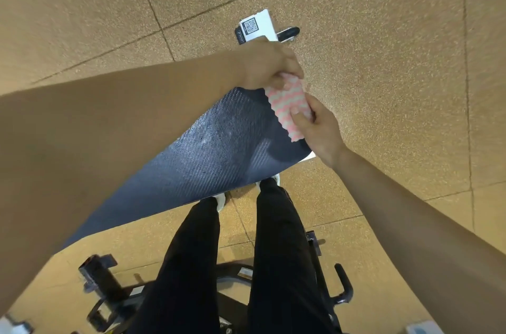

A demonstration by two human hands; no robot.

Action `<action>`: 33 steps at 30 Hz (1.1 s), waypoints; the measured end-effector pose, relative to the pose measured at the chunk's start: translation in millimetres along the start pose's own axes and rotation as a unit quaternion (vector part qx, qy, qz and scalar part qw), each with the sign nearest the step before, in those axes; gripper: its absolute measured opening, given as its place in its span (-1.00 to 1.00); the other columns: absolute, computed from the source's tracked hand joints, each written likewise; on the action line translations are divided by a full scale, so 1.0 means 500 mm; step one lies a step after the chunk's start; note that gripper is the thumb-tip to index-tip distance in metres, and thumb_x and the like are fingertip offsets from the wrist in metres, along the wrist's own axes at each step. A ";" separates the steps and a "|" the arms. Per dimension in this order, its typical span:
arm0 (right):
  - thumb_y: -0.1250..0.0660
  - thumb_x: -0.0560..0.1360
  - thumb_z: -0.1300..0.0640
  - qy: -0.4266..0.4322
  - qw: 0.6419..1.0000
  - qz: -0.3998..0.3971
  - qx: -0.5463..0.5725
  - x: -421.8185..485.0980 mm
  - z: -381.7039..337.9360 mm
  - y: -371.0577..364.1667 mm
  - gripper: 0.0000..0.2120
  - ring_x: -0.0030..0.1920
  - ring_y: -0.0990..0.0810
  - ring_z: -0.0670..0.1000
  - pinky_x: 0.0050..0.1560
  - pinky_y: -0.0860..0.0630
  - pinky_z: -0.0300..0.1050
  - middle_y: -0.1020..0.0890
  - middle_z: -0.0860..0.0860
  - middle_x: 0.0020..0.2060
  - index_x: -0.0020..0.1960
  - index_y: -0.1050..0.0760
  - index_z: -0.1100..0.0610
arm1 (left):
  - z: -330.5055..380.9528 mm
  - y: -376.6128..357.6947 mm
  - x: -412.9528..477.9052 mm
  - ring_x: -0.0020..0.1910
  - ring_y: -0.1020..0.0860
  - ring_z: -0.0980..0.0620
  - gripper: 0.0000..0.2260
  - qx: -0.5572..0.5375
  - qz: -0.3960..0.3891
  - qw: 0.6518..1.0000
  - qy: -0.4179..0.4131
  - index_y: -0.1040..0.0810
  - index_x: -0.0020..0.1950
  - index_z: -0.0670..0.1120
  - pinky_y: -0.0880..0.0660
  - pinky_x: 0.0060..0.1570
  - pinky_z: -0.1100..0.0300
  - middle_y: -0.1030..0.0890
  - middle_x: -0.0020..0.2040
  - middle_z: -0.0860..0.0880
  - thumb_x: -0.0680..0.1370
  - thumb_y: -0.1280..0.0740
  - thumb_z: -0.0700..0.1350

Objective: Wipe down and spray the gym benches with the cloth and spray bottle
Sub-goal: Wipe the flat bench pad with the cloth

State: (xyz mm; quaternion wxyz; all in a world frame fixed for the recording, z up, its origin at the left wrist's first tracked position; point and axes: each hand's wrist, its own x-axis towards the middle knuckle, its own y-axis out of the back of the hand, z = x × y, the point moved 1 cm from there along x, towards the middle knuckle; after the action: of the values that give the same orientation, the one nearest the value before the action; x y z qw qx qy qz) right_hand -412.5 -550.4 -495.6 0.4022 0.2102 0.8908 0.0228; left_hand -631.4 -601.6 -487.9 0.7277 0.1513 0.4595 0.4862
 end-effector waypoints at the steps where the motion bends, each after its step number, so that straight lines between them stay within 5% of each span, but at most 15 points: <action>1: -0.32 0.63 0.05 0.011 1.000 -0.001 -0.014 0.012 -0.013 -0.002 -0.68 0.07 -0.66 -0.12 0.13 -0.57 -0.15 -0.69 -0.10 0.08 0.38 -0.52 -0.01 | -0.007 0.004 -0.005 0.35 -0.49 -0.13 -0.66 -0.008 -0.005 1.000 0.005 -0.53 0.42 0.09 -0.38 0.29 -0.03 -0.55 0.38 0.00 0.65 -0.30 0.05; 5: -0.32 0.56 -0.03 0.031 0.997 0.011 -0.064 0.074 -0.060 -0.017 -0.59 0.12 -0.65 -0.06 0.26 -0.54 -0.02 -0.68 -0.09 0.13 0.41 -0.49 -0.03 | -0.040 -0.006 -0.042 0.28 -0.54 -0.08 -0.59 -0.094 0.028 0.993 0.072 -0.41 0.51 0.20 -0.40 0.21 0.07 -0.52 0.42 0.07 0.65 -0.32 0.06; 9: -0.34 0.53 -0.07 0.053 0.988 0.002 -0.142 0.129 -0.099 -0.022 -0.51 0.18 -0.61 0.00 0.30 -0.51 -0.02 -0.63 -0.02 0.21 0.43 -0.48 0.02 | -0.071 -0.027 -0.078 0.22 -0.54 -0.10 -0.59 -0.135 0.062 0.981 0.125 -0.44 0.51 0.10 -0.41 0.21 0.06 -0.57 0.35 -0.04 0.65 -0.34 0.00; 14: -0.35 0.53 -0.13 0.096 0.945 -0.101 -0.295 0.185 -0.177 -0.054 -0.52 0.20 -0.61 0.11 0.25 -0.55 0.14 -0.60 0.10 0.25 0.40 -0.52 0.01 | -0.124 -0.045 -0.153 0.21 -0.54 -0.09 -0.64 -0.200 0.086 0.959 0.184 -0.52 0.42 -0.01 -0.44 0.22 0.06 -0.58 0.29 -0.06 0.63 -0.38 0.00; 19: -0.35 0.58 -0.16 0.130 0.888 -0.168 -0.407 0.201 -0.247 -0.120 -0.54 0.11 -0.64 0.07 0.20 -0.54 0.00 -0.66 0.04 0.16 0.42 -0.51 0.01 | -0.175 -0.081 -0.238 0.12 -0.57 -0.13 -0.64 -0.224 0.111 0.938 0.239 -0.58 0.34 -0.09 -0.48 0.12 0.05 -0.64 0.18 -0.10 0.62 -0.40 0.07; 26: -0.32 0.60 -0.18 0.139 0.862 -0.205 -0.442 0.200 -0.280 -0.220 -0.54 -0.17 -0.63 -0.04 -0.01 -0.51 -0.13 -0.65 -0.07 -0.13 0.42 -0.51 0.00 | -0.223 -0.121 -0.350 0.04 -0.59 -0.14 -0.67 -0.236 0.138 0.926 0.258 -0.63 0.20 -0.14 -0.53 0.10 -0.04 -0.66 0.05 -0.11 0.61 -0.40 0.09; 30: -0.30 0.59 -0.25 0.147 0.831 -0.225 -0.486 0.203 -0.297 -0.287 -0.52 0.12 -0.62 0.10 0.20 -0.54 0.02 -0.67 0.04 0.11 0.38 -0.55 -0.01 | -0.249 -0.151 -0.414 -0.08 -0.59 -0.18 -0.68 -0.244 0.169 0.919 0.259 -0.62 0.05 -0.23 -0.47 -0.07 -0.01 -0.65 -0.12 -0.18 0.61 -0.42 0.04; 33: -0.29 0.60 -0.23 0.141 0.824 -0.249 -0.490 0.190 -0.308 -0.341 -0.58 0.08 -0.62 0.12 0.17 -0.54 0.05 -0.66 0.07 0.08 0.30 -0.58 0.02 | -0.269 -0.171 -0.465 -0.10 -0.58 -0.20 -0.73 -0.256 0.185 0.913 0.257 -0.62 0.03 -0.24 -0.45 -0.08 -0.02 -0.64 -0.13 -0.22 0.60 -0.44 -0.01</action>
State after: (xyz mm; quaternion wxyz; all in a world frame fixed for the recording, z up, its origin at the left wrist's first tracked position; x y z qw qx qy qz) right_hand -640.8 -648.6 -494.6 0.3145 -0.2485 0.8314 0.3849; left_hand -716.6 -870.0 -495.2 0.4955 -0.0884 0.4541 0.7351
